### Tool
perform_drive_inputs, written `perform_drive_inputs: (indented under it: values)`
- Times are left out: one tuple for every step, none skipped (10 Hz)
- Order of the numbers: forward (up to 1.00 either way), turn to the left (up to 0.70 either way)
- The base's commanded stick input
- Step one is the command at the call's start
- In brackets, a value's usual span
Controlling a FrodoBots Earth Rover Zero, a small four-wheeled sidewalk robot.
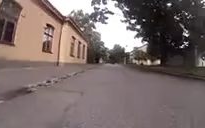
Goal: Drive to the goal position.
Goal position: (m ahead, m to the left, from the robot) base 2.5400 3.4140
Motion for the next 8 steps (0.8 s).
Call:
perform_drive_inputs:
  values:
    - [0.70, 0.00]
    - [0.70, 0.00]
    - [0.70, -0.01]
    - [0.70, -0.18]
    - [0.70, -0.35]
    - [0.70, -0.35]
    - [0.70, -0.23]
    - [0.70, 0.00]
